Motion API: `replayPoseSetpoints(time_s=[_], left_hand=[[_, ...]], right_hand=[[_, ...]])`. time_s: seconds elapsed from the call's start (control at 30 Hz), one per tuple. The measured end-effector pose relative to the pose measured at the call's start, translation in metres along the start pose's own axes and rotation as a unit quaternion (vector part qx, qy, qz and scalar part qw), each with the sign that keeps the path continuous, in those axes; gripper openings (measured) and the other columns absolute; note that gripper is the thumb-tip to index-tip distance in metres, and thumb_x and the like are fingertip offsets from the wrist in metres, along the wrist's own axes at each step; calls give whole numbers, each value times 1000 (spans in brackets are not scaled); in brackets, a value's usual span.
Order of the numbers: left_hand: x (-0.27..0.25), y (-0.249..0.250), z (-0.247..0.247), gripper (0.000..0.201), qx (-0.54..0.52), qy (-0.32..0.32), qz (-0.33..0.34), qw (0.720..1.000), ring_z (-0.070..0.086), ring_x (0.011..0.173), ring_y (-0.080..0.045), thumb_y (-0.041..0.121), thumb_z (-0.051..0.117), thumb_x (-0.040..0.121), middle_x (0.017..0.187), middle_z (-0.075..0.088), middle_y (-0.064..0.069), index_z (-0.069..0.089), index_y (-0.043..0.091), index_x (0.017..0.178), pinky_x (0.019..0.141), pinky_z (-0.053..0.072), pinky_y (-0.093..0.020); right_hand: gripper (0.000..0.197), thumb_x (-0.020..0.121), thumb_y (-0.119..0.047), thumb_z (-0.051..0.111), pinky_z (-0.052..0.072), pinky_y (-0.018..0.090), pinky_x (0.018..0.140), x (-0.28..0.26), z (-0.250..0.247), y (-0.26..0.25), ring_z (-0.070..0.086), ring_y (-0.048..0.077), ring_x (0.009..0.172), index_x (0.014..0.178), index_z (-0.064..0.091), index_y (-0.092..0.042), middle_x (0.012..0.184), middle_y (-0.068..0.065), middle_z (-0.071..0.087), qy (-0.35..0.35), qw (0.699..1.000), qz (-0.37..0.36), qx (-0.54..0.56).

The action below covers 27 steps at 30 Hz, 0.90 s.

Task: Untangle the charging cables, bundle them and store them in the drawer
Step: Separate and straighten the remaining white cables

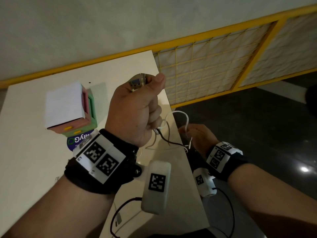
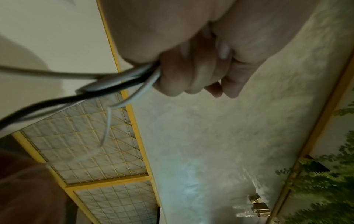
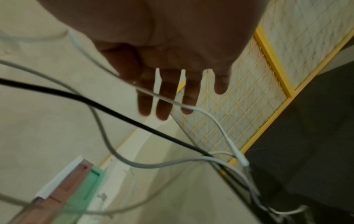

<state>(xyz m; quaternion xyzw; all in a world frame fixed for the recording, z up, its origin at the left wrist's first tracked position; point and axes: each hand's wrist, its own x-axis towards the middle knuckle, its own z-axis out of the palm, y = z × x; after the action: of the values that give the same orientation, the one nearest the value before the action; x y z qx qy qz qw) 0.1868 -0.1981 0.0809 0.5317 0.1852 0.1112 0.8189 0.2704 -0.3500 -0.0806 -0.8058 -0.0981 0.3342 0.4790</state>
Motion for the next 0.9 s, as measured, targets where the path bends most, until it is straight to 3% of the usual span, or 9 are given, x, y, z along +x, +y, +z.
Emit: replayPoseSetpoints(time_s=[0.07,0.13,0.2,0.27,0.33,0.4,0.5,0.67,0.9], left_hand=[[2,0,-2,30,12,0,1,1000,17,29,-7,34,65,74,38,25,7,46,12,78,42,20,-15],[4,-1,-6,30,23,1,-1,1000,16,30,-8,34,65,75,39,24,6,46,11,73,42,21,-15],[7,-2,-10,34,25,-1,-5,1000,15,30,-9,33,67,82,40,23,5,46,14,62,42,21,-15],[8,-2,-14,48,12,-18,-4,1000,14,31,-11,30,66,89,40,22,5,38,16,53,42,21,-15],[8,3,-19,56,-26,-60,-3,998,15,30,-11,31,70,84,38,22,4,28,14,52,42,21,-16],[7,9,-25,56,-73,-104,-16,992,21,28,-9,34,81,74,37,28,5,32,15,52,41,19,-18],[4,6,-32,50,-70,-103,-11,992,23,28,-8,27,80,75,36,32,5,37,16,52,41,21,-18],[-1,2,-44,43,-70,-36,-4,997,20,29,-8,18,64,83,35,28,5,38,19,49,42,19,-18],[-5,-2,-46,42,-78,0,-7,997,18,28,-7,13,57,84,34,26,4,37,18,48,43,19,-18]], right_hand=[[30,92,-18,43,54,49,82,-1,-2,-20,64,34,82,93,68,-2,87,18,70,59,996,-41,47],[39,82,-23,42,54,51,86,-10,-3,-53,66,28,97,107,67,-6,104,11,71,73,980,-163,83],[57,69,-25,45,50,50,92,-22,-1,-87,61,25,112,121,62,-7,123,7,66,27,952,-295,82],[56,64,-22,53,52,46,87,-35,6,-114,65,26,101,119,60,-8,110,11,69,-73,933,-347,67],[35,63,-6,61,52,35,62,-44,19,-130,64,15,75,97,59,-13,80,12,66,-181,929,-321,42],[14,64,-1,63,40,37,50,-44,34,-129,47,14,60,74,56,-7,63,18,51,-211,934,-290,4],[23,74,-9,64,38,43,53,-32,48,-113,37,16,59,69,54,11,66,28,49,-158,953,-239,-102],[36,78,-15,64,39,28,48,-7,53,-74,44,14,44,45,49,-12,44,0,44,-130,977,-76,-155],[27,82,-23,63,53,31,53,23,44,-24,57,15,50,61,67,-7,50,-2,58,-52,978,50,-193]])
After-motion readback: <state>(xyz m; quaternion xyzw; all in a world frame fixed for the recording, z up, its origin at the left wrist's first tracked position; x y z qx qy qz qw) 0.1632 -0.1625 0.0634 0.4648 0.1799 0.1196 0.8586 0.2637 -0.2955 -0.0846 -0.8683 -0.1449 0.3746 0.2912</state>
